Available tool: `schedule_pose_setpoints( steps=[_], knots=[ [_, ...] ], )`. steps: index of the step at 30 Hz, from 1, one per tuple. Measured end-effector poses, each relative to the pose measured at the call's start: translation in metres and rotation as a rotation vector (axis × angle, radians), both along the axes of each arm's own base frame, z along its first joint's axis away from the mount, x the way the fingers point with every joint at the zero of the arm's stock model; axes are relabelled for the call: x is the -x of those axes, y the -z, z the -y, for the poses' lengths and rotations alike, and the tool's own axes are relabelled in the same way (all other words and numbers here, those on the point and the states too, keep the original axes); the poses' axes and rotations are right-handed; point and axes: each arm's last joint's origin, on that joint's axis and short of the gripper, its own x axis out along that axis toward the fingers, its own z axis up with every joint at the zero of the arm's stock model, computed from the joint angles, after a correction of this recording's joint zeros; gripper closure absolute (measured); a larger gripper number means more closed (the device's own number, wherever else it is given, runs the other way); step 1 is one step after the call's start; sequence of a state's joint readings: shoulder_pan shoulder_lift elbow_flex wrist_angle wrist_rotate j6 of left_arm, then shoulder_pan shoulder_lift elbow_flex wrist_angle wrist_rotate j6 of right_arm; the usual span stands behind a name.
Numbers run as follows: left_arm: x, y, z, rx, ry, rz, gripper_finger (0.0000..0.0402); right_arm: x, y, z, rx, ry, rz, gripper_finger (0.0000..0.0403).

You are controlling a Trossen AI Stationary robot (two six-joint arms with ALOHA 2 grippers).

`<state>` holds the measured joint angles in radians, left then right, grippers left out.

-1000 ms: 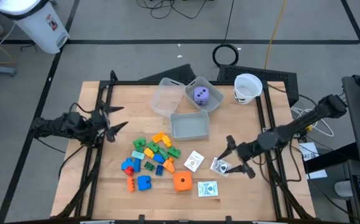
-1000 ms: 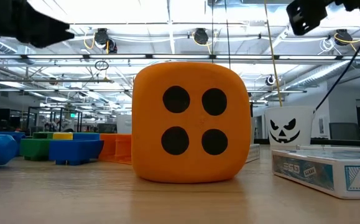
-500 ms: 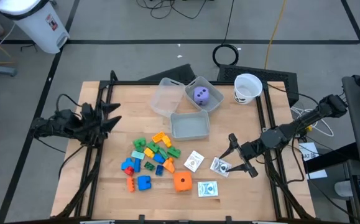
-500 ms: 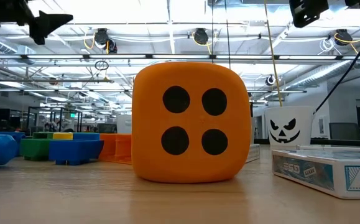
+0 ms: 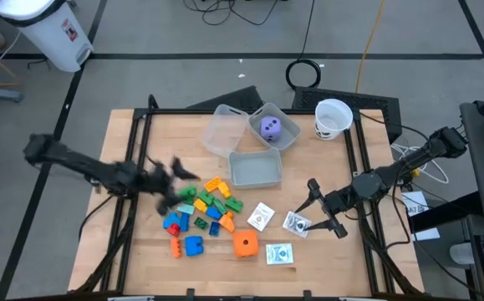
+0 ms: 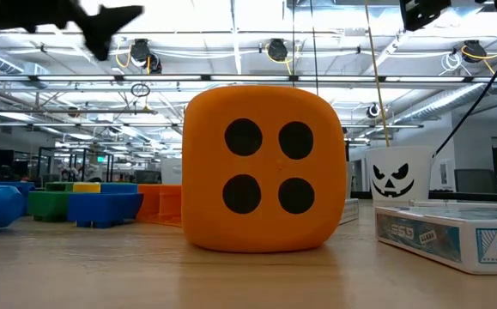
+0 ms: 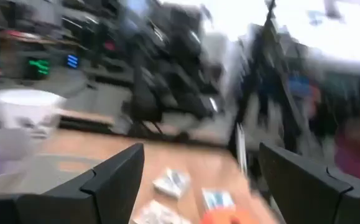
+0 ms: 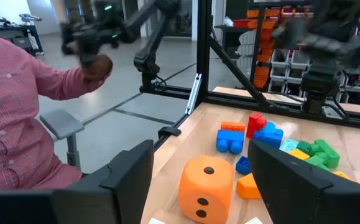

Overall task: Pick & Place Toys
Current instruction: Put the orange die into the top gray bin

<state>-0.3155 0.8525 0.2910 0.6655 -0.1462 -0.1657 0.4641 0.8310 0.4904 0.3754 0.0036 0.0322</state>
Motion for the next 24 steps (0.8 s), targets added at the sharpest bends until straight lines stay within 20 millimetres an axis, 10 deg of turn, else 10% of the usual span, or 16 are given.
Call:
schedule_pose_setpoints(
  steps=[12, 24],
  knots=[
    [-0.145, 0.013, 0.116, -0.643, -0.029, -0.361, 0.0078, 0.0, 0.002, 0.0, 0.003, 0.0, -0.023, 0.0161],
    [-0.165, -0.009, 0.146, -1.003, 0.067, -0.846, 0.0078, 0.0, 0.003, 0.0, 0.007, 0.0, -0.026, 0.0161]
  ],
)
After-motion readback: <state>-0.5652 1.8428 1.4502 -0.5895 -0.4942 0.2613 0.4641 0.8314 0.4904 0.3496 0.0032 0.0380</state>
